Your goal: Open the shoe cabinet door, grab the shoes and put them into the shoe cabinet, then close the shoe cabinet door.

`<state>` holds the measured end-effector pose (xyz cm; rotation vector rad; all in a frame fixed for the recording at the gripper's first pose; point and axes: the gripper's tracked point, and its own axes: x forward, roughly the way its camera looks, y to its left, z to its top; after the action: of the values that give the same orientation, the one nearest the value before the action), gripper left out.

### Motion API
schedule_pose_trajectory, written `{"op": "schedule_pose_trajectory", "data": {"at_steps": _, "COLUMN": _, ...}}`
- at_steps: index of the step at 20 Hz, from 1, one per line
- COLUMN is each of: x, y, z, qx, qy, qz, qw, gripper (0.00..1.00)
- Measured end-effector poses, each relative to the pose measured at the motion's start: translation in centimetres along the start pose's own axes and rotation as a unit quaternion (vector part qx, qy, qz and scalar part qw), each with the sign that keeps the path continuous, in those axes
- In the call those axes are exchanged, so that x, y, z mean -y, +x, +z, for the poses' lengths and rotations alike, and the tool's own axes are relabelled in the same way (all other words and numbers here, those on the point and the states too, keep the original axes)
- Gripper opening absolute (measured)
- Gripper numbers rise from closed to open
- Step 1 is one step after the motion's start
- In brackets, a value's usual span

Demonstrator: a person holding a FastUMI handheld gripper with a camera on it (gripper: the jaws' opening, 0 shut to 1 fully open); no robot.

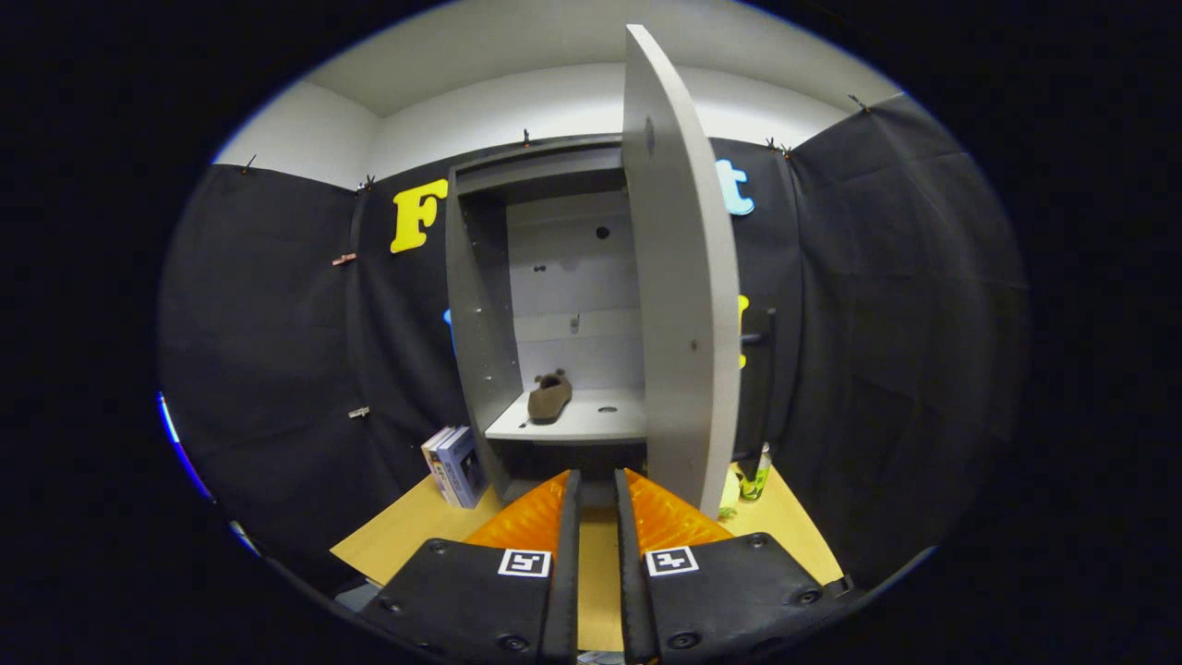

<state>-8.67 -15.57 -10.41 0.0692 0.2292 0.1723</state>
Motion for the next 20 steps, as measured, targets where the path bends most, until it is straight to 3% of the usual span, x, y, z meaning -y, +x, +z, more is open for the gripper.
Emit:
{"op": "schedule_pose_trajectory", "data": {"at_steps": 5, "x": -3.9, "y": 2.6, "z": -7.6, "qx": -0.09, "qy": 0.004, "qz": 0.04, "qw": 0.995, "gripper": 0.23}}
{"op": "schedule_pose_trajectory", "data": {"at_steps": 9, "x": -6.2, "y": 5.4, "z": -14.5, "qx": -0.167, "qy": 0.006, "qz": 0.044, "qw": 0.985, "gripper": 0.23}}
{"op": "schedule_pose_trajectory", "data": {"at_steps": 20, "x": -9.9, "y": 13.6, "z": -31.6, "qx": -0.311, "qy": 0.044, "qz": -0.017, "qw": 0.949, "gripper": 0.19}}
